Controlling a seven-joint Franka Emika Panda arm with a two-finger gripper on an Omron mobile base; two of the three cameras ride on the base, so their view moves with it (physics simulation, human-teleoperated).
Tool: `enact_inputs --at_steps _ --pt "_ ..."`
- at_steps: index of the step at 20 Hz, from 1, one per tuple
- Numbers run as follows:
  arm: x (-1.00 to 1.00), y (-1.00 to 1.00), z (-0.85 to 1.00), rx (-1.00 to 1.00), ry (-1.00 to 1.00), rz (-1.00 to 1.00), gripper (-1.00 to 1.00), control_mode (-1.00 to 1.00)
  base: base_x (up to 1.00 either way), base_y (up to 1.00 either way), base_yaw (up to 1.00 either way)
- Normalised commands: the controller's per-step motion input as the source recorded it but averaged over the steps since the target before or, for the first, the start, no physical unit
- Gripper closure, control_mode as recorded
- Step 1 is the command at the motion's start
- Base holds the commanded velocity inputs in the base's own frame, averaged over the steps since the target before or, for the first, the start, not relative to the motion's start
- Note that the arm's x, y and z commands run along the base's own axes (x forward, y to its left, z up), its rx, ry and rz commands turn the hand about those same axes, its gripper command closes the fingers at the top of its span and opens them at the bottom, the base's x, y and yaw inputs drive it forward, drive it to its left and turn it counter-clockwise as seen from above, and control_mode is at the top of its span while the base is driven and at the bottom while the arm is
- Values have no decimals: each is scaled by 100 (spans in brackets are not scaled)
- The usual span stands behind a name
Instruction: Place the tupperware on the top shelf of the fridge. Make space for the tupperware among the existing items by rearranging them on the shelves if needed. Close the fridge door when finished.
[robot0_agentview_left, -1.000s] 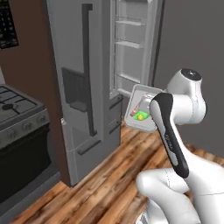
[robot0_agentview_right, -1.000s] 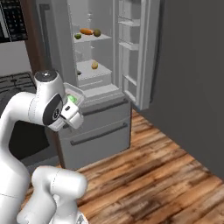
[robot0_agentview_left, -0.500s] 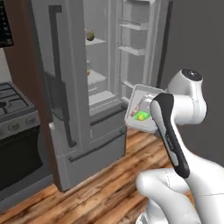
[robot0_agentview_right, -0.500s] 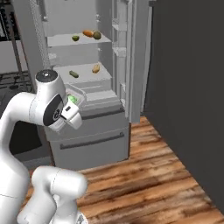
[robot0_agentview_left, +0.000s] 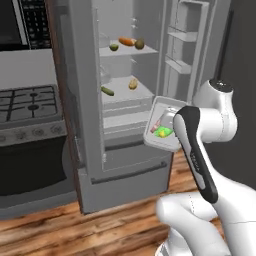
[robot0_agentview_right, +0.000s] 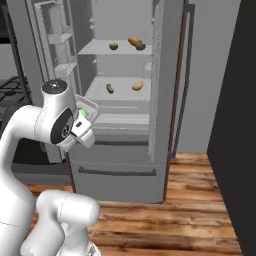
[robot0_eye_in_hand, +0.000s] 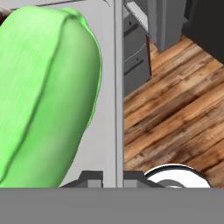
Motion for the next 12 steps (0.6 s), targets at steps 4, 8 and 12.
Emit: enact_inputs --at_steps 4,8,12 --pt "0 0 0 0 0 0 100 100 71 -72 45" --pt "0 0 0 0 0 0 100 100 88 -53 27" --pt "0 0 0 0 0 0 100 100 99 -16 7"
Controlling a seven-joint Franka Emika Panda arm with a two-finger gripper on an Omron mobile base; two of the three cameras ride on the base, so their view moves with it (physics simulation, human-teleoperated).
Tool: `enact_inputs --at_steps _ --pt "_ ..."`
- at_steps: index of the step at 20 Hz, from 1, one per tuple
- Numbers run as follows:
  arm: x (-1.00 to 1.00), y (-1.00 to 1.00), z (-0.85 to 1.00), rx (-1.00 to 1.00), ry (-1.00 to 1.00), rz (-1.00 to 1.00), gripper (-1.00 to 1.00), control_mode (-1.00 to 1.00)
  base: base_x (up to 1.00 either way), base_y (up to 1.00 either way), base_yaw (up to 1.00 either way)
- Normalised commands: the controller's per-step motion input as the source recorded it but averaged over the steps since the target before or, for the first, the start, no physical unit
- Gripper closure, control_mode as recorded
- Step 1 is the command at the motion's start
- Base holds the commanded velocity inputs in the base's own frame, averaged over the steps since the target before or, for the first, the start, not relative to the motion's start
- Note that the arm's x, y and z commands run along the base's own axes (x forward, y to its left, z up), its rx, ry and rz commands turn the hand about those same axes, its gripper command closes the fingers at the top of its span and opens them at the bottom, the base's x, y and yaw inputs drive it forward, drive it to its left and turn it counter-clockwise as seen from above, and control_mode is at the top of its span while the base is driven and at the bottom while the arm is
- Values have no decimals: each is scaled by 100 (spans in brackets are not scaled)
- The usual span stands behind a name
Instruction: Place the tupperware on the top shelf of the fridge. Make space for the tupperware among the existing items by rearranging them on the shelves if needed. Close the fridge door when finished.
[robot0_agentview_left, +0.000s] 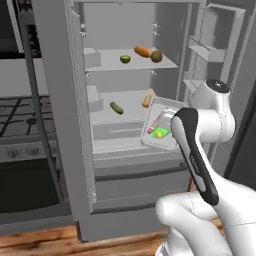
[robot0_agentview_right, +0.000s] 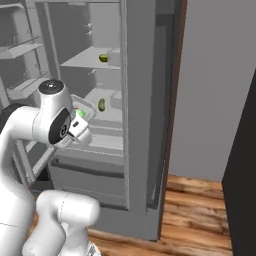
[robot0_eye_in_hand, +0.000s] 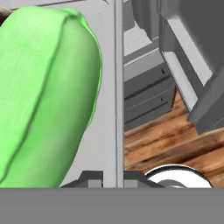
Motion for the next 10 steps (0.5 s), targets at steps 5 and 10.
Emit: enact_inputs --at_steps 5,10 --pt "0 0 0 0 0 0 100 100 100 0 0" --pt "0 0 0 0 0 0 100 100 96 8 -6"
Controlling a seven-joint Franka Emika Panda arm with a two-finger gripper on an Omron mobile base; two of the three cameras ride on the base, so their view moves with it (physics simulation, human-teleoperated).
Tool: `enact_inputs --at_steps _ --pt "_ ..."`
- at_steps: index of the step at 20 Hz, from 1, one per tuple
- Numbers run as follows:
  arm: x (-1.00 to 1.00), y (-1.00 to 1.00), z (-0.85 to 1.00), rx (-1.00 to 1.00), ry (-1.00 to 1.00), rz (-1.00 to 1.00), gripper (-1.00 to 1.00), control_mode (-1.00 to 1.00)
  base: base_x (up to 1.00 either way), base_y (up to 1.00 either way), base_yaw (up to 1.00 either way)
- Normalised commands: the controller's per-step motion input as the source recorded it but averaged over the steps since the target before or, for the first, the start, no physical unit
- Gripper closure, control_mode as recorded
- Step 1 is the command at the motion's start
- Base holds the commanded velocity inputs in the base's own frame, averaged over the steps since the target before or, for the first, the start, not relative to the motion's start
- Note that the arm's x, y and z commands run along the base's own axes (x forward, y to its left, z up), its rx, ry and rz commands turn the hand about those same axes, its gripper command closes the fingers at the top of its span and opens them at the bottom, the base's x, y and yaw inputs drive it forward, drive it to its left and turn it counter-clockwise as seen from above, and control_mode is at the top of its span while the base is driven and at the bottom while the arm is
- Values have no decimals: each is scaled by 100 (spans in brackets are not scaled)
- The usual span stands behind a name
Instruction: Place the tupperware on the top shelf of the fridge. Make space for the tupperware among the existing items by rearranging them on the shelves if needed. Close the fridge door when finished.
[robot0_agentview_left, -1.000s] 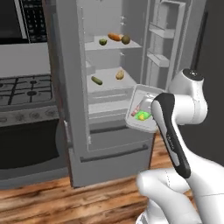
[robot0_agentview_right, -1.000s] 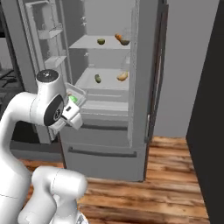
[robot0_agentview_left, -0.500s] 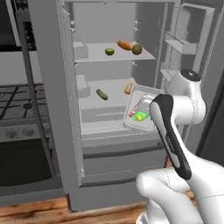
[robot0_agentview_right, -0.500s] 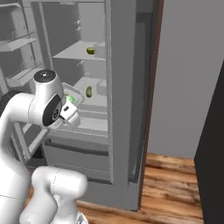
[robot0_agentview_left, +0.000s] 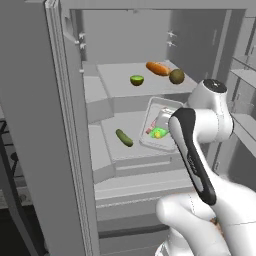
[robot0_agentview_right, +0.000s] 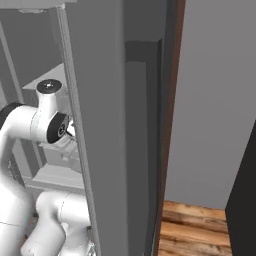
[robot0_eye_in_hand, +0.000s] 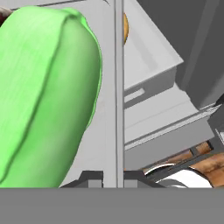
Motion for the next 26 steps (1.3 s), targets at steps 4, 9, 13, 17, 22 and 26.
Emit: enact_inputs --at_steps 4,9,13,17,22,26 --pt "7 19 0 -6 -7 -4 100 -100 33 15 -5" --pt "-8 29 15 -10 -20 0 100 -100 0 0 0" --pt "0 0 59 0 -12 0 100 -100 0 0 0" --pt "0 0 73 0 -1 1 100 -100 0 0 0" --pt "12 10 50 0 2 11 100 -100 0 0 0" --pt "29 18 41 5 2 9 100 -100 0 0 0"
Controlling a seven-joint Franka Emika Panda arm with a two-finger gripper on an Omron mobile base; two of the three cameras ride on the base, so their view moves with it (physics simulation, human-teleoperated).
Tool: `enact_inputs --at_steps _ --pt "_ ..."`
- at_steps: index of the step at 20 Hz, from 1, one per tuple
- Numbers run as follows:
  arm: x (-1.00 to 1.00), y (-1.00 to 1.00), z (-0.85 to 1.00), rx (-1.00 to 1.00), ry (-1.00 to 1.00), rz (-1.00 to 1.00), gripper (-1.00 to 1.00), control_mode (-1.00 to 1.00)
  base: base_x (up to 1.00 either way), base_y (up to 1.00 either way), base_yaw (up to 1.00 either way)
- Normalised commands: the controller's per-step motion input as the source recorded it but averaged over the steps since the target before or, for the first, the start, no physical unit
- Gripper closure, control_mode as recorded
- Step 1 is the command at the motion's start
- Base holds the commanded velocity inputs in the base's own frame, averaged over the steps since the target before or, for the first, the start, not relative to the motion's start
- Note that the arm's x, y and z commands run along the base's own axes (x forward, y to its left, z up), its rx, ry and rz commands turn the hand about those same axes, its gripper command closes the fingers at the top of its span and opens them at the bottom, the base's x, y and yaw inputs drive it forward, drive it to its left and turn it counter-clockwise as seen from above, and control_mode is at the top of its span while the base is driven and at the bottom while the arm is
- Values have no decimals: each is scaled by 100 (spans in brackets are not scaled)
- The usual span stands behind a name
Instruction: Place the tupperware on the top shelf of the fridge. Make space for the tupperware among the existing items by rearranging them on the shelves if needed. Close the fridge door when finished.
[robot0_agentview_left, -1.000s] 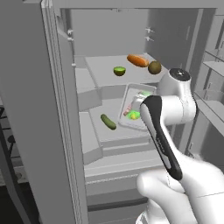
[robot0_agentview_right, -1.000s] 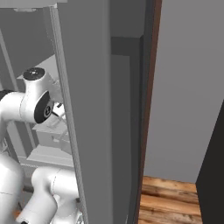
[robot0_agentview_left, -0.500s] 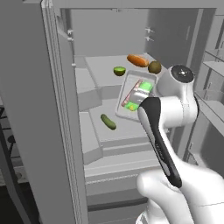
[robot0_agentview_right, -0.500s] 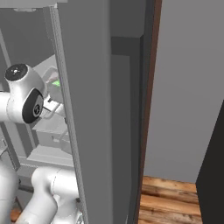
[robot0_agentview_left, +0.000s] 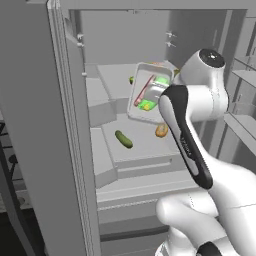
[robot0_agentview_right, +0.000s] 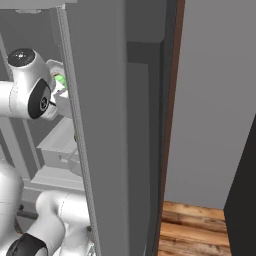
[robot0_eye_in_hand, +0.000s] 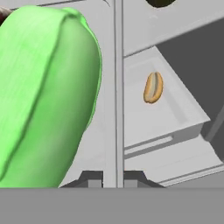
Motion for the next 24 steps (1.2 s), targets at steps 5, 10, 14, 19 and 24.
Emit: enact_inputs --at_steps 5,10,14,19,24 --pt "42 19 23 8 0 1 100 -100 0 0 0" --pt "60 32 4 8 0 0 100 -100 0 0 0" --pt "56 40 3 8 0 0 100 -100 0 0 0" --pt "52 44 4 8 0 0 100 -100 0 0 0" --pt "56 33 0 3 3 0 100 -100 0 0 0"
